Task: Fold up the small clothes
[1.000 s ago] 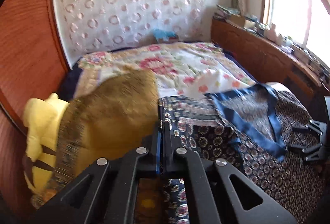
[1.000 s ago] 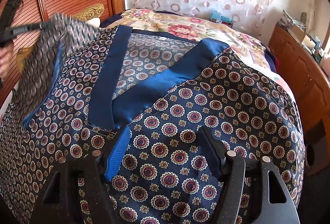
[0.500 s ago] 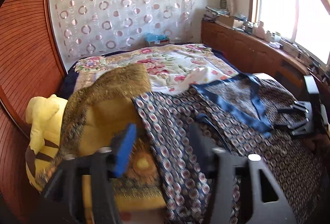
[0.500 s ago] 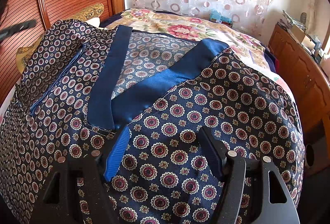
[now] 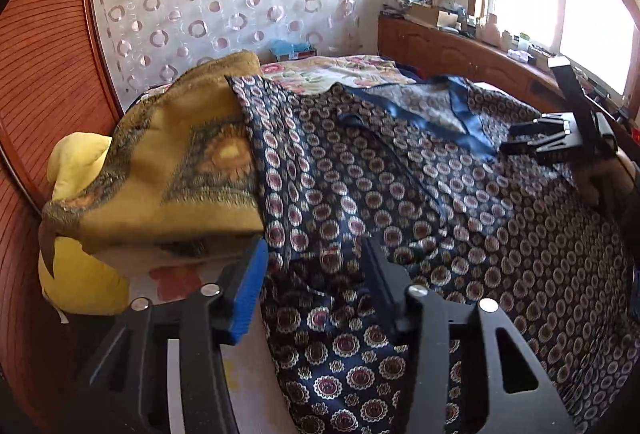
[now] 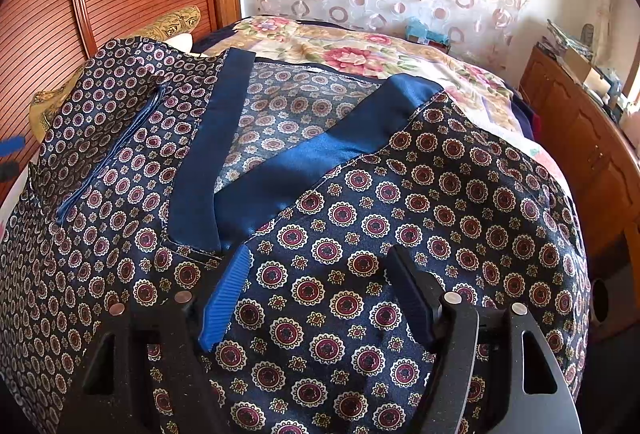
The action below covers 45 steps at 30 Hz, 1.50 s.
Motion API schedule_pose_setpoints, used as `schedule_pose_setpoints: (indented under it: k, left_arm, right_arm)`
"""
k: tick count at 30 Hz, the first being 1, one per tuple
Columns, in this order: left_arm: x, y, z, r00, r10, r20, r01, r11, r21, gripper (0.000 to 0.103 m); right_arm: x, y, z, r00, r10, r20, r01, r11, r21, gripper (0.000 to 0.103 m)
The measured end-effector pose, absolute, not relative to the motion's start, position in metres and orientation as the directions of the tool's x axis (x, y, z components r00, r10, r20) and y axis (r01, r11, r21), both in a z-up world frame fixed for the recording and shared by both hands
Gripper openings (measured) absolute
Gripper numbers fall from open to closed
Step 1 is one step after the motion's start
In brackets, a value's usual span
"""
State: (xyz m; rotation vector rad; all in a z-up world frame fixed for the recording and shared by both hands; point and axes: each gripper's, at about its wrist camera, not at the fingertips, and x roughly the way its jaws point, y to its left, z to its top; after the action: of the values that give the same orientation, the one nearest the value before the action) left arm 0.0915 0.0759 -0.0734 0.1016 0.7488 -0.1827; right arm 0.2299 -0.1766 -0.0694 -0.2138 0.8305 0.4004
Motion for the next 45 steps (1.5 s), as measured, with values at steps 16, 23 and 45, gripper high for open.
schedule_pose_setpoints:
  k: [16,23,45]
  left_arm:
    - [0.071,0.074,-0.082,0.729,-0.12,-0.674,0.221,0.973,0.066,0.007]
    - [0.051,0.061,-0.082,0.702,-0.151,-0.696,0.27,0.961,0.064,0.007]
    - [0.083,0.074,-0.08,0.734,-0.131,-0.666,0.184,0.983,0.009,0.036]
  right_arm:
    - [0.23,-0.177,-0.069,0.606,0.262,-0.752,-0.427,0.904,-0.029,0.073]
    - [0.23,-0.177,-0.07,0.605,0.262,-0.752,-0.427,0.904,-0.029,0.073]
    - [0.231,-0.177,-0.07,0.605,0.263,-0.751,-0.428,0.903,-0.029,0.073]
